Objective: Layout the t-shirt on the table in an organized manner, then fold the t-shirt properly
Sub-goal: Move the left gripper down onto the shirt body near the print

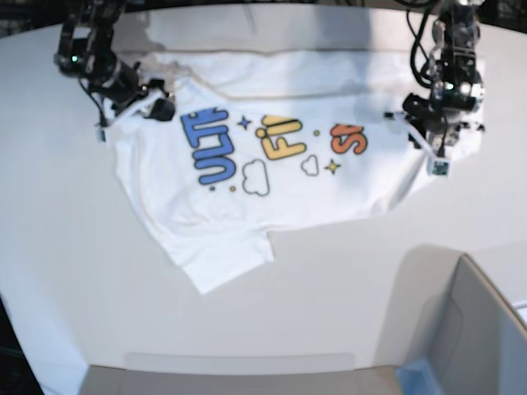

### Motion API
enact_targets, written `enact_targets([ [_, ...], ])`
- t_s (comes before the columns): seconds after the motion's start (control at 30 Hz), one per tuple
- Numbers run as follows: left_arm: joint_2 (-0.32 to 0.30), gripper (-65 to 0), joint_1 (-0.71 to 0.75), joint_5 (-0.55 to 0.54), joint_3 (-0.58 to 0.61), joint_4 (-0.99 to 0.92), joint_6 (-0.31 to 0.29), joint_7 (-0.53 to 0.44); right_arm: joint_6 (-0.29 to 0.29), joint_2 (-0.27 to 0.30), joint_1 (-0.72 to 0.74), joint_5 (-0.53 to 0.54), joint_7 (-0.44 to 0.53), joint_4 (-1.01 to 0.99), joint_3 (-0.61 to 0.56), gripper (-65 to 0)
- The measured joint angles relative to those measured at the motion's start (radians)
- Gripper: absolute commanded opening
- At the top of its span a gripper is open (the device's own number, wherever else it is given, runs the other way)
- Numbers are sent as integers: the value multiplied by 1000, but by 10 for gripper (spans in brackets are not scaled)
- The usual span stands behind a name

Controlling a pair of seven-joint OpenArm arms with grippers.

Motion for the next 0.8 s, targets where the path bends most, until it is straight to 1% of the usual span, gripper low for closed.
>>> enact_targets([
  [0.1,25,-491,-55,96,20,-64,4,-20,0,-1,2,-1,-3,0,0,-451],
  [0.13,34,-491,-67,131,20,-99,16,-49,0,-1,2,-2,-5,0,0,-451],
  [0.17,43,-490,-76,159,20,-140,11,-87,0,-1,2,-3,-5,0,0,-451],
  [0.27,50,-490,-73,198,23,-221,6,-130,0,-2,2,-3,-3,0,0,-451],
  [0.33,53,-490,-69,230,23,-228,7,-140,0,-2,2,-3,1,0,0,-451],
  [0.37,52,-490,-69,244,23,-227,19,-150,0,-2,2,-3,1,-1,0,-451],
  [0.47,51,-490,-68,275,39,-223,139,-175,0,-1,2,-3,-2,-2,0,-451],
  [0.5,40,-490,-61,280,77,-223,179,-198,0,-1,2,-3,-1,-2,0,-451],
  [0.53,37,-489,-57,279,102,-222,200,-214,0,-2,2,-3,-1,-2,0,-451],
  [0.6,40,-483,-51,270,159,-225,266,-216,0,-2,6,-3,-5,-2,0,-451],
  [0.7,46,-457,-52,268,207,-232,311,-215,-1,-1,18,-5,-27,-4,0,-451],
  [0.8,42,-452,-55,269,214,-231,339,-219,-7,-1,37,-9,-68,-4,0,-451],
])
